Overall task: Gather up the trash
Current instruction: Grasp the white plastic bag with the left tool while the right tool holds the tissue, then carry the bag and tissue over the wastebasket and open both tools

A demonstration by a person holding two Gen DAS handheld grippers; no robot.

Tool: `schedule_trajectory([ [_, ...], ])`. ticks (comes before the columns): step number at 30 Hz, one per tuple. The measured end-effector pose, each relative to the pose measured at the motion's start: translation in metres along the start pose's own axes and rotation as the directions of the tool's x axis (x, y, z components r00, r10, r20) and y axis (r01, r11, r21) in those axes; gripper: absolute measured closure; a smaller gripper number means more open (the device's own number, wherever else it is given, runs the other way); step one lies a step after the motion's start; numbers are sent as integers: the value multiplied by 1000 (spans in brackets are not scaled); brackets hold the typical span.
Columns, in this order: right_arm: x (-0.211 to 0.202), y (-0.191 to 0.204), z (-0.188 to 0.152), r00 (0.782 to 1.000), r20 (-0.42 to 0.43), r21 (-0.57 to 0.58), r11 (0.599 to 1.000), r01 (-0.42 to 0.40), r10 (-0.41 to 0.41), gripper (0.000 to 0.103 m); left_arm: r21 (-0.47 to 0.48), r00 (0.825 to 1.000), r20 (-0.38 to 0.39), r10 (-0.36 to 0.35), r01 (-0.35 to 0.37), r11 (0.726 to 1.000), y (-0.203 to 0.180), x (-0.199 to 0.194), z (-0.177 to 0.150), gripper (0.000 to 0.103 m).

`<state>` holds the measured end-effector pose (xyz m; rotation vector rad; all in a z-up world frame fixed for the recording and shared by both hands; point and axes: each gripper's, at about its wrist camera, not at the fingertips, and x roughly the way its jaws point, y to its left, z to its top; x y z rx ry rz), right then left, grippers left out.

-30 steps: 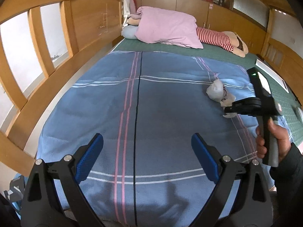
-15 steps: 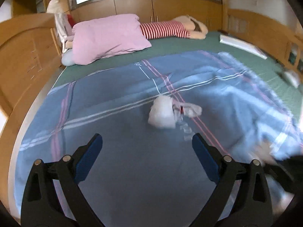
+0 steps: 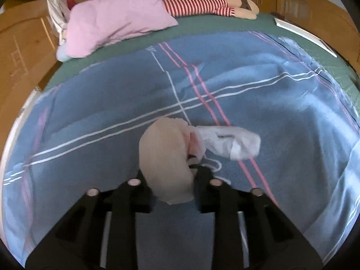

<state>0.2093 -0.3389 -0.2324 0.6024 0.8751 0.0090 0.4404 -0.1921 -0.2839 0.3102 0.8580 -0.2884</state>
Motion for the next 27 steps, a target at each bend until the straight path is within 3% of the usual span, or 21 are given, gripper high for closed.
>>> schedule_trajectory([
  [4,-18,7,-4,999,34,-14,1000,7,-7,85,-19,997,63,46,-45,999,4,-48,-9,83],
  [11,-88,34,-27,981,181,-78,994,79,-64,85,-110,986,158,57,-40,993,9,-175,-39,83],
  [19,-189,52,-79,946,315,-118,986,117,-75,85,-116,963,271,2,31,993,-8,-306,-82,82],
  [27,-280,37,-131,893,429,-79,980,183,-133,85,-31,931,341,-128,147,989,-63,-390,-125,81],
])
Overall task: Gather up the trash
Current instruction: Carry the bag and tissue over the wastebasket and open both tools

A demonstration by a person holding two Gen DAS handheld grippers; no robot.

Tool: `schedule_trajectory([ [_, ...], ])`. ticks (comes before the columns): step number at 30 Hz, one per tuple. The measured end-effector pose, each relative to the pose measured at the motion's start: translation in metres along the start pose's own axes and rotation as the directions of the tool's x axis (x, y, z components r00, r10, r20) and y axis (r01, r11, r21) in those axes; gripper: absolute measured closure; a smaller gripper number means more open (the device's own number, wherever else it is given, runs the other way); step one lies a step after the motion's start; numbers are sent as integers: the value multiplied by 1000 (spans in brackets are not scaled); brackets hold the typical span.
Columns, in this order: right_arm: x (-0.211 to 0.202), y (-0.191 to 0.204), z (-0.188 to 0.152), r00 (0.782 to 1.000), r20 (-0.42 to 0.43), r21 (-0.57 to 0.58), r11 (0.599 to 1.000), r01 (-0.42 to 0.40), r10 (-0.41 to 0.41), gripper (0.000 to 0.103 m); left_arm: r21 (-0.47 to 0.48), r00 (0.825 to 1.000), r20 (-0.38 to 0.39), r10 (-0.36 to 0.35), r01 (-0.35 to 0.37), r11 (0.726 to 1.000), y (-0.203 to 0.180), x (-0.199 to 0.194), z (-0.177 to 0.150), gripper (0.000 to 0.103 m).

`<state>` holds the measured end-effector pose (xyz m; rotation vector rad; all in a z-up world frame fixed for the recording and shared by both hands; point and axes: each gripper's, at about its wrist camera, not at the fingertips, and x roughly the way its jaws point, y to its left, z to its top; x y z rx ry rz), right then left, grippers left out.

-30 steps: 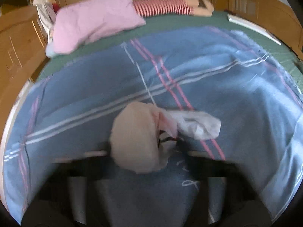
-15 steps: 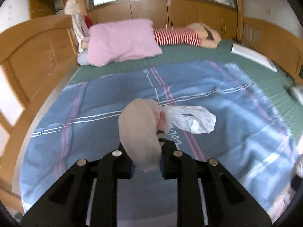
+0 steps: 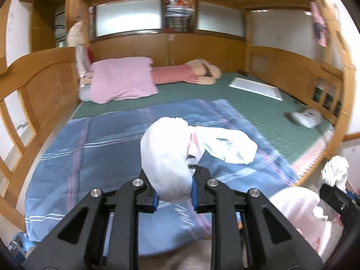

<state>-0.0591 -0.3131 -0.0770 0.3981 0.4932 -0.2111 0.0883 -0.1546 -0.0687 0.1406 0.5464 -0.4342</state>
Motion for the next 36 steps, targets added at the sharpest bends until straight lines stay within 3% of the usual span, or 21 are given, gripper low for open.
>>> schedule_trajectory([
  [6,-63,-43,-18,992,66,61,993,105,-109,85,115,992,6,-129,128,985,-78,-28,-24,80],
  [12,-108,-85,-37,971,104,141,970,199,-214,85,202,967,-70,-244,253,946,-149,-27,-50,80],
  [18,-131,-119,-53,956,112,195,950,245,-270,84,266,945,-136,-298,325,908,-198,-16,-73,78],
  [19,-133,-124,-54,955,112,201,948,248,-274,84,271,944,-148,-295,326,906,-204,-13,-76,71],
  [20,-135,-125,-56,955,112,205,947,249,-275,84,270,941,-154,-300,332,904,-206,-12,-78,59],
  [23,-136,-134,-58,954,114,222,944,246,-276,84,291,938,-165,-305,342,894,-214,-11,-84,36],
  [26,-131,-137,-58,956,106,224,943,246,-275,84,296,943,-149,-297,329,897,-214,-14,-84,26],
  [36,-96,-134,-61,961,33,199,944,262,-274,84,228,965,-83,-249,262,938,-178,-18,-66,22],
])
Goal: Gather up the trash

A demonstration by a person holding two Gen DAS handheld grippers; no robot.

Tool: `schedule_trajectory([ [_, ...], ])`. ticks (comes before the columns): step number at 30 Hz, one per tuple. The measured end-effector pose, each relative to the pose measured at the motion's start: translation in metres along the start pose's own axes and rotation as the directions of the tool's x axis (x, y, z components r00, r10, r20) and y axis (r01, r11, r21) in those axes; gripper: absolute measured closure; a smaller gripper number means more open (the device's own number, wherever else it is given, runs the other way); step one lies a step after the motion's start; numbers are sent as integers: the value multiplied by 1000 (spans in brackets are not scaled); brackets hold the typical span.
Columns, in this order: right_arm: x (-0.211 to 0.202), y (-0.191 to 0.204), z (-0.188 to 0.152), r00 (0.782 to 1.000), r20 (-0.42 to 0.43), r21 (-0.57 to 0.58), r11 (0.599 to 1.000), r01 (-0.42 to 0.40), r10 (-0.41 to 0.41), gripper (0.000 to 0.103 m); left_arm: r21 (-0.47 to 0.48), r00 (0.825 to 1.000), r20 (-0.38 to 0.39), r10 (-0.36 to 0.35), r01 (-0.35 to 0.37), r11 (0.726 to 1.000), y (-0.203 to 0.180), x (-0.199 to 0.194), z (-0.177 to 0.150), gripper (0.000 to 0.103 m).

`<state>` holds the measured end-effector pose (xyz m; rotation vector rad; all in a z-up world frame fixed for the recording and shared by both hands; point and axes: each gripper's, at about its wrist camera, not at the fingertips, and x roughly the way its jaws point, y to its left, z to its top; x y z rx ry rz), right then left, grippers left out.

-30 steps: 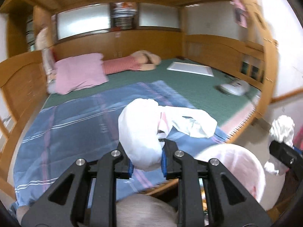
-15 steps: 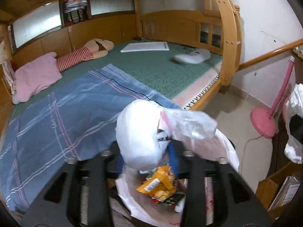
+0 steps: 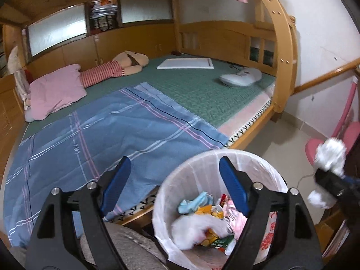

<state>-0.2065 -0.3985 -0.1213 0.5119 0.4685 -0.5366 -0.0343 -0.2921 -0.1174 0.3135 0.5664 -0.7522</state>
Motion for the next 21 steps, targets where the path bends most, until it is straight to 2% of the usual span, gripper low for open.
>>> schedule_trajectory([
  [6,35,10,-8,997,-75,-33,999,29,-31,83,-46,999,31,23,-21,999,23,-13,5,22],
  [9,57,12,-14,989,-130,-55,996,65,-72,63,-59,999,43,27,-25,998,29,-19,7,21],
  [11,67,12,-18,984,-151,-60,994,90,-98,44,-64,998,54,30,-27,998,32,-23,8,19],
  [12,70,12,-19,982,-154,-61,993,104,-112,42,-65,997,66,34,-30,997,35,-27,8,18],
  [16,68,14,-22,980,-134,-74,988,136,-145,32,-67,995,96,34,-27,997,36,-38,10,16],
  [21,51,18,-21,976,-61,-95,975,202,-208,31,-55,992,128,17,-10,998,34,-52,11,11],
])
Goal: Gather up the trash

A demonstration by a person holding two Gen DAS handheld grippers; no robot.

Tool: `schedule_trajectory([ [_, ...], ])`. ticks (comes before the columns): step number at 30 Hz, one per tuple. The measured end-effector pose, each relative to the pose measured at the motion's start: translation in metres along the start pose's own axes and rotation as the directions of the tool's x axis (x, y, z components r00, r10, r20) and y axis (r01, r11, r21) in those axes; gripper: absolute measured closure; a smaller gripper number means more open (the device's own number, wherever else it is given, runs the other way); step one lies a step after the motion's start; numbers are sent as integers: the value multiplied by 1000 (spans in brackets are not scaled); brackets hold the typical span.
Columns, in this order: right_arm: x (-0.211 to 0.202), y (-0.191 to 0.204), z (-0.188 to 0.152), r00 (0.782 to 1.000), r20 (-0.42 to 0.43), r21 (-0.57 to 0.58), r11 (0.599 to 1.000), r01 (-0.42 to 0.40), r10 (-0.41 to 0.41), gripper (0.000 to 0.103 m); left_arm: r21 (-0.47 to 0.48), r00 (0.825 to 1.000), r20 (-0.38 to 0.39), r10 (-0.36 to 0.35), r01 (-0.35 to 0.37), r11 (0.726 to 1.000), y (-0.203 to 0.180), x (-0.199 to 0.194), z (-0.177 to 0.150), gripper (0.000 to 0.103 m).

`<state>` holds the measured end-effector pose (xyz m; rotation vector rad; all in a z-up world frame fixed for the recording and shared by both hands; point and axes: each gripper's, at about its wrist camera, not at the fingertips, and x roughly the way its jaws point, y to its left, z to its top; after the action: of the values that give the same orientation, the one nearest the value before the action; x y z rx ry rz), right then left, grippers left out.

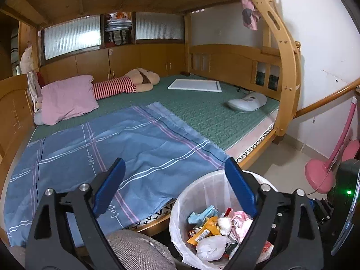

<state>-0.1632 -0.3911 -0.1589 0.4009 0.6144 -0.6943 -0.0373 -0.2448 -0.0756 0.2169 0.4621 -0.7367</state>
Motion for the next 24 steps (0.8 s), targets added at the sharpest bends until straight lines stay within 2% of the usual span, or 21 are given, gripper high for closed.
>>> schedule_trajectory([
  [4,-26,3,2,994,98,9,999,49,-50,28,5,999,38,-3,3,1000,-1,-16,1,6],
  [8,-60,7,4,973,204,24,994,106,-108,18,1,998,67,-20,20,1000,1,-32,3,4],
  [12,-91,11,6,944,288,58,987,150,-160,13,6,996,85,-35,34,999,3,-49,4,3],
  [18,-115,16,9,920,337,82,979,184,-201,11,8,992,120,-38,37,999,8,-69,5,3],
  [24,-123,17,12,899,339,149,960,238,-276,7,2,990,140,-28,28,1000,13,-81,7,3],
])
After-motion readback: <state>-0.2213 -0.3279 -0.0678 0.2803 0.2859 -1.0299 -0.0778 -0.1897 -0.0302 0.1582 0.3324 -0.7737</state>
